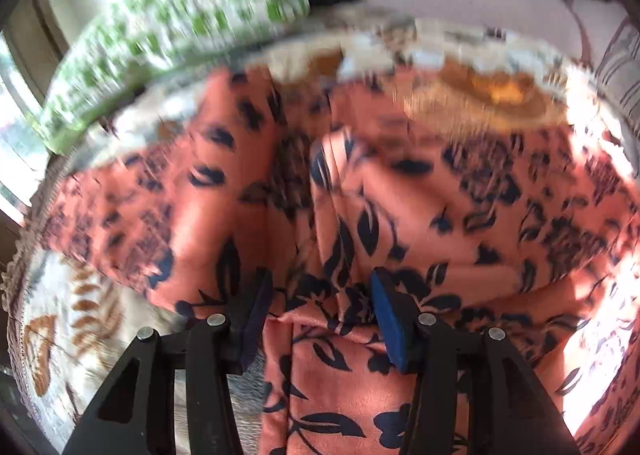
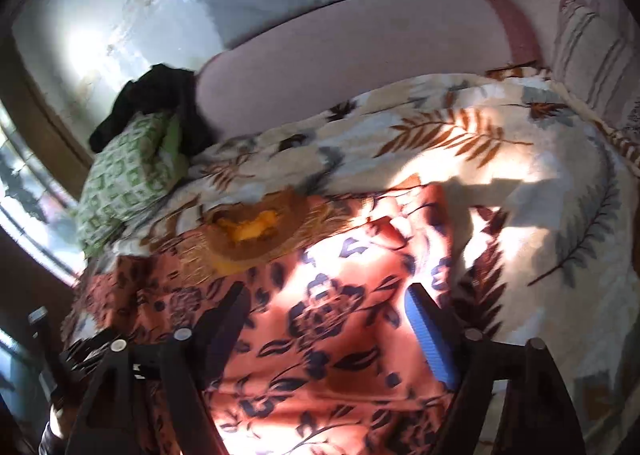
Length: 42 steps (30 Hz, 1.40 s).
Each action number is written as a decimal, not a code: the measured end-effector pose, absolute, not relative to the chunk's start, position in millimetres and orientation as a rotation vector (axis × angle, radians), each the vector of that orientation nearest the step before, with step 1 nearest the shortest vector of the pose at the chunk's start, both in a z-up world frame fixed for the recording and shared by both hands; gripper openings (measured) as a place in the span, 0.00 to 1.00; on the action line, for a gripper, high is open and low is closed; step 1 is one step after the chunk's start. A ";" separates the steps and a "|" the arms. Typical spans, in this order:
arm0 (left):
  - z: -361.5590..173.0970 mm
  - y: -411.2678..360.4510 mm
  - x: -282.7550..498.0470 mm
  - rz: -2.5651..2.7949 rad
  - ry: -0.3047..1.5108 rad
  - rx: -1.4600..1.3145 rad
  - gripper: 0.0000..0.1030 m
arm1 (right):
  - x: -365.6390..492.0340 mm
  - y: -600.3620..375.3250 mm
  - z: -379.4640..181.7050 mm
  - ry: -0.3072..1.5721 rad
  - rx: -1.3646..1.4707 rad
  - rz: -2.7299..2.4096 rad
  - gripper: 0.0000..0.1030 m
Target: Fold small clothes
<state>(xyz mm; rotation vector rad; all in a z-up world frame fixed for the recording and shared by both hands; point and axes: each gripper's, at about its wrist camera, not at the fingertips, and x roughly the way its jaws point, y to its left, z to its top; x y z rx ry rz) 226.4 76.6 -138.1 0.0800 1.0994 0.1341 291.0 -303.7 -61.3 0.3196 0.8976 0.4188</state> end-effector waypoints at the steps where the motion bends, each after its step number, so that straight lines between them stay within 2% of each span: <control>1: -131.7 77.3 225.3 0.140 1.064 0.076 0.54 | 284.9 -285.4 -74.8 0.957 0.317 0.510 0.82; 3: -105.0 79.3 222.8 0.101 1.025 -0.006 0.51 | 289.8 -278.9 -122.8 1.148 0.310 0.441 0.81; 4: -87.1 80.2 218.4 0.061 0.949 -0.055 0.51 | 290.8 -290.3 -146.3 1.207 0.379 0.387 0.73; 7: -56.2 74.4 225.9 -0.019 0.842 -0.049 0.60 | 281.2 -303.3 -128.4 1.122 0.444 0.375 0.71; 9: -72.4 73.7 256.0 -0.024 0.928 -0.046 0.61 | 275.9 -296.1 -112.1 1.071 0.398 0.394 0.71; 11: -127.0 80.7 302.2 0.157 1.131 0.098 0.63 | 277.4 -291.3 -106.2 1.031 0.404 0.461 0.71; 12: -144.1 88.5 314.0 0.186 1.169 0.077 0.76 | 281.0 -290.3 -112.2 1.038 0.393 0.451 0.76; 13: -136.6 93.8 317.1 0.212 1.124 0.050 0.77 | 288.2 -289.7 -126.9 1.096 0.359 0.393 0.80; 14: -124.8 92.4 317.9 0.238 1.104 0.058 0.75 | 294.0 -290.2 -144.3 1.165 0.338 0.346 0.79; 16: -100.0 88.5 305.6 0.229 0.998 0.055 0.75 | 284.8 -293.1 -140.5 1.087 0.319 0.366 0.79; 18: -84.3 89.4 289.2 0.153 0.958 0.023 0.75 | 279.2 -290.3 -137.4 1.089 0.292 0.358 0.79; 20: -88.5 96.6 279.1 0.161 0.972 0.034 0.75 | 275.6 -293.3 -131.6 1.051 0.326 0.365 0.79; 22: -105.0 114.0 273.7 0.208 1.075 0.026 0.74 | 281.0 -295.5 -142.3 1.075 0.325 0.332 0.79; 23: -103.2 128.2 262.3 0.182 1.067 -0.047 0.65 | 286.3 -295.3 -151.4 1.114 0.340 0.334 0.80; 24: -95.0 144.1 243.7 0.146 1.022 -0.130 0.65 | 285.9 -293.7 -146.9 1.105 0.324 0.323 0.79; 26: -78.1 176.7 206.1 0.121 0.913 -0.233 0.66 | 274.1 -289.4 -121.9 1.067 0.303 0.287 0.79; 28: -70.5 219.1 175.8 0.169 0.826 -0.330 0.72 | 255.3 -287.9 -102.0 1.008 0.292 0.317 0.79; 31: -89.2 303.3 150.0 0.256 0.766 -0.634 0.73 | 223.4 -288.5 -96.4 0.995 0.292 0.311 0.79; 33: -107.1 352.4 147.3 0.285 0.745 -0.818 0.72 | 203.0 -290.2 -102.6 1.012 0.322 0.303 0.79; 35: -117.5 382.8 153.0 0.314 0.734 -0.882 0.72 | 184.1 -292.4 -110.3 1.033 0.358 0.292 0.79; 38: -138.8 416.5 170.5 0.315 0.746 -1.019 0.72 | 167.2 -290.6 -115.4 1.057 0.375 0.278 0.79; 42: -151.1 435.1 176.2 0.350 0.684 -1.160 0.64 | 161.7 -289.1 -112.7 1.052 0.386 0.260 0.79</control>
